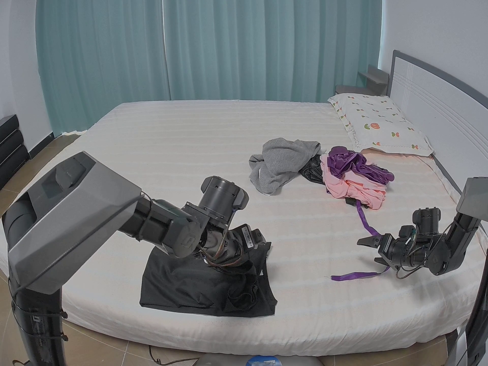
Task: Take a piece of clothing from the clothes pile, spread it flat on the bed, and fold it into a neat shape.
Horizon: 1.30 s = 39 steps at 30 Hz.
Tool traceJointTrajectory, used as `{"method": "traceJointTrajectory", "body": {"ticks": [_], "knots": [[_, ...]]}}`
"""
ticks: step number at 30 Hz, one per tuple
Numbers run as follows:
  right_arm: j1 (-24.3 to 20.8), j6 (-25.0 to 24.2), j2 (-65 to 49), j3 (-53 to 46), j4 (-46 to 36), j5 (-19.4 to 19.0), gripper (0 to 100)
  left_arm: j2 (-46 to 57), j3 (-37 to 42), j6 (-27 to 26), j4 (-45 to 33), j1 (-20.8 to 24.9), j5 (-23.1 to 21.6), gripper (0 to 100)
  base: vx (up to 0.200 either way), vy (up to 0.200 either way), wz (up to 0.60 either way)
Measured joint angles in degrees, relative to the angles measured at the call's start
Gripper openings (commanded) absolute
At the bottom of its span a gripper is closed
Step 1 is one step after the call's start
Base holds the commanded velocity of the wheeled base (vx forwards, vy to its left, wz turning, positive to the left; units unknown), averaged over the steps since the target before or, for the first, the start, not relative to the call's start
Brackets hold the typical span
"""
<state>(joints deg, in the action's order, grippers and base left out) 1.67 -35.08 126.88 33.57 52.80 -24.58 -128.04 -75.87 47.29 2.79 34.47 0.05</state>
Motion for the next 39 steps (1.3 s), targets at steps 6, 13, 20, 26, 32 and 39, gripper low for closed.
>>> {"method": "traceJointTrajectory", "body": {"ticks": [6, 13, 20, 26, 32, 39], "knots": [[-0.94, -0.05, -0.04, 0.16, -0.02, 0.38, 100, 2.57, 3.57, 2.91, 0.22, -6.01, -5.24, 100, 0.0, 0.0, 0.0], [-5.88, 0.17, -0.3, 0.82, -0.74, 5.21, 100, 5.68, 13.14, 5.25, 0.95, -15.32, -13.95, 100, 0.0, 0.0, 0.0], [-13.48, 0.22, -1.69, 1.46, -3.62, 10.24, 100, 7.34, 17.31, 6.99, 1.67, -19.21, -17.23, 100, 0.0, 0.029, 0.0], [-19.19, 0.2, -3.62, 2.26, -7.36, 14.35, 100, 8.69, 17.82, 8.98, 1.78, -20.7, -20.24, 100, 0.0, 0.2, 0.0], [-23.55, 0.22, -4.85, 4.85, -10.7, 18.01, 100, 9.63, 18.05, 9.18, 1.78, -22.16, -21.04, 100, 0.0, 0.2, 0.0], [-28.4, -0.27, -5.91, 10.44, -16.4, 18.88, 100, 10.03, 18.35, 9.07, 1.83, -23.39, -22.19, 100, 0.0, 0.2, 0.0]]}}
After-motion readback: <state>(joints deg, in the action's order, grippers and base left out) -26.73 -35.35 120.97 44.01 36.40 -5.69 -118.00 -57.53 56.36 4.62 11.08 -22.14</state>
